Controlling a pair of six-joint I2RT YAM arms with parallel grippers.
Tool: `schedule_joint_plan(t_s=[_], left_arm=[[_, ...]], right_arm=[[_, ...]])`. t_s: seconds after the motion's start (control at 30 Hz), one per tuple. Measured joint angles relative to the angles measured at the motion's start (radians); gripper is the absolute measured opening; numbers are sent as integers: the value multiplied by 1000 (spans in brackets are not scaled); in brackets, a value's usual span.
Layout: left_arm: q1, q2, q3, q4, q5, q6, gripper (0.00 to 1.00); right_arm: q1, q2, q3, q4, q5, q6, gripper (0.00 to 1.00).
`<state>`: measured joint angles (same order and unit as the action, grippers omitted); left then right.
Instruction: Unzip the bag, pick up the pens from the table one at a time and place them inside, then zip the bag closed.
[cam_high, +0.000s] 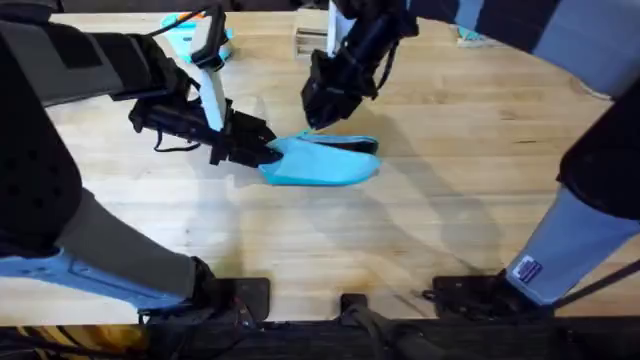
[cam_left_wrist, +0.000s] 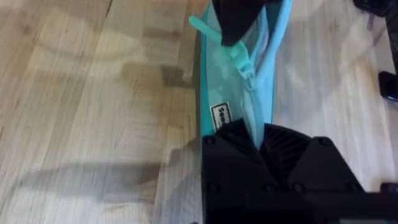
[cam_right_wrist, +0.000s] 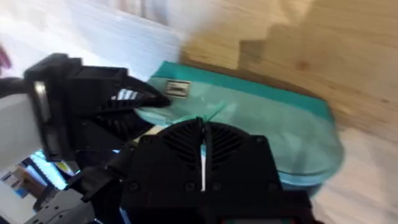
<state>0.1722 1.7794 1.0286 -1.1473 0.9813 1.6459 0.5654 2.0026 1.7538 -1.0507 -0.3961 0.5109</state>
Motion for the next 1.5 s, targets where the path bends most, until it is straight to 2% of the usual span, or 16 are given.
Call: schedule_joint_plan(t_s=[0.17,0.2,0.27,0.67,0.7,0.83,0.9,1.17,1.2,1.23,1.27,1.3,1.33,1.5], left_arm=[[0,0,0,-5,-2,0,43],[0,0,0,-5,-3,0,43],[0,0,0,-5,-3,0,43],[0,0,0,-11,-5,0,43],[0,0,0,-12,-5,0,43],[0,0,0,-12,-5,0,43],[0,0,0,-12,-5,0,43],[0,0,0,-12,-5,1,48],[0,0,0,-12,-5,4,175],[0,0,0,-17,-2,1,637],[0,0,0,-18,-1,1,807],[0,0,0,-19,-2,-1,936],[0,0,0,-19,-1,-2,980],[0,0,0,-20,-2,-2,993]], right_arm=[[-109,0,3,-39,63,-30,33],[-162,0,3,-51,85,-35,32],[-188,0,3,-61,93,-38,33],[-219,-26,11,-54,97,-80,34],[-219,-58,23,-20,87,-89,380],[-219,-79,42,-2,57,-85,948],[-219,-79,43,-4,50,-84,992],[-184,-77,43,-4,36,-138,996],[-178,-77,43,-4,36,-143,996],[-164,-77,43,-4,36,-153,996],[-160,-77,43,-4,35,-154,996],[-157,-77,43,-4,35,-156,997],[-155,-77,43,-4,35,-157,996],[-143,-77,43,-20,30,-161,997]])
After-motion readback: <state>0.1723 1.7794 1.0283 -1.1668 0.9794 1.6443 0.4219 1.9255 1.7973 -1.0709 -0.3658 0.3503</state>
